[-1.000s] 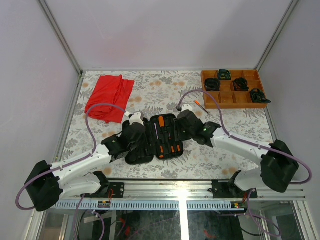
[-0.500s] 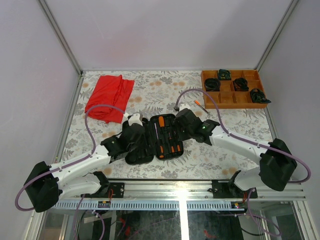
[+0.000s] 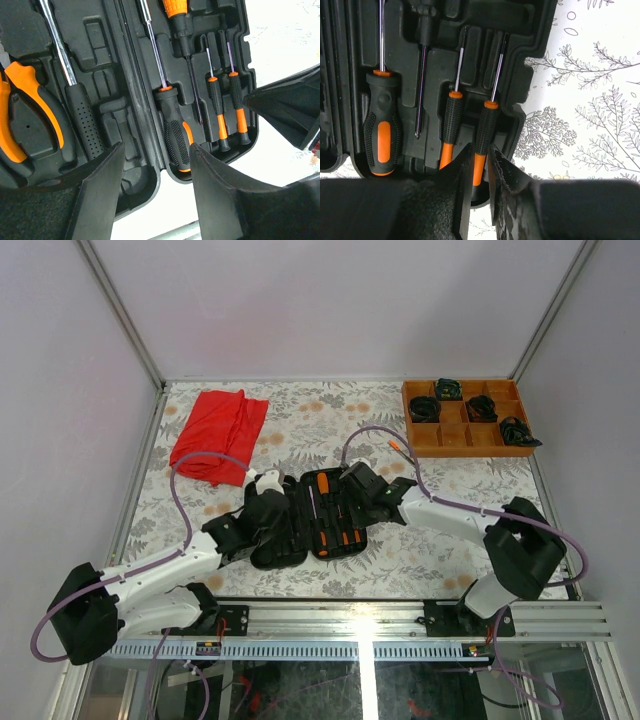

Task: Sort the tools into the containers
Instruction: Adjust the screwdriver in the storage box.

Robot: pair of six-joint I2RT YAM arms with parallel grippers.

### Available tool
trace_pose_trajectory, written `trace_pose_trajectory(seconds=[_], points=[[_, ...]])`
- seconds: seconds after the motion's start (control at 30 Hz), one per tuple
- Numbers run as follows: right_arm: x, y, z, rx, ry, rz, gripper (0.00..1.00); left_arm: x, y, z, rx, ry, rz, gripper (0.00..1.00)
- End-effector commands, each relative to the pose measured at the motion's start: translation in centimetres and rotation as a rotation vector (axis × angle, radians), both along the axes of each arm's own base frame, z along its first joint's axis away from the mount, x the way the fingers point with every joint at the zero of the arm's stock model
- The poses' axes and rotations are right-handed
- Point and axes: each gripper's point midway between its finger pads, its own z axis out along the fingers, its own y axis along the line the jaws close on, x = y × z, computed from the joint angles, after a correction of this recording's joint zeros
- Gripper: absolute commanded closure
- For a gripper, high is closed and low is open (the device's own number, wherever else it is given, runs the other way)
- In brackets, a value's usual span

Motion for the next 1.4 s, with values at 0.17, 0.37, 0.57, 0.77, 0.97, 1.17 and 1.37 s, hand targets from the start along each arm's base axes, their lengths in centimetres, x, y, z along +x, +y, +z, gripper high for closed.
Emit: trace_pose_trajectory(seconds=[0.17, 0.37, 0.57, 0.77, 0.97, 1.17, 1.37], points=[[2.1, 1.5, 0.3, 0.009, -0.036, 0.006, 0.78, 0.3, 0.0, 0.2, -0.015, -0.011, 0.012, 0.47], [2.3, 1.3, -0.3, -0.017, -0.035, 0.003, 0.79, 0.3, -0.1, 0.3, -0.017, -0.013, 0.005, 0.47], [2.4, 1.1, 0.0, -0.029, -0.041, -0.002, 0.8, 0.2, -0.1, 0.3, -0.021, -0.013, -0.001, 0.47], [3.0, 1.1, 1.9, -0.016, -0.087, -0.012, 0.73, 0.1, -0.2, 0.3, -0.021, -0.011, -0.008, 0.47], [3.6, 1.0, 2.0, -0.027, -0.097, -0.011, 0.7, 0.2, -0.3, 0.5, -0.024, -0.014, -0.008, 0.47], [4.0, 1.1, 1.4, -0.036, -0.085, -0.015, 0.75, 0.1, -0.3, 0.5, -0.022, -0.012, -0.01, 0.47], [4.0, 1.1, 0.2, -0.053, -0.055, -0.01, 0.78, 0.1, -0.3, 0.6, -0.019, -0.011, -0.012, 0.47]])
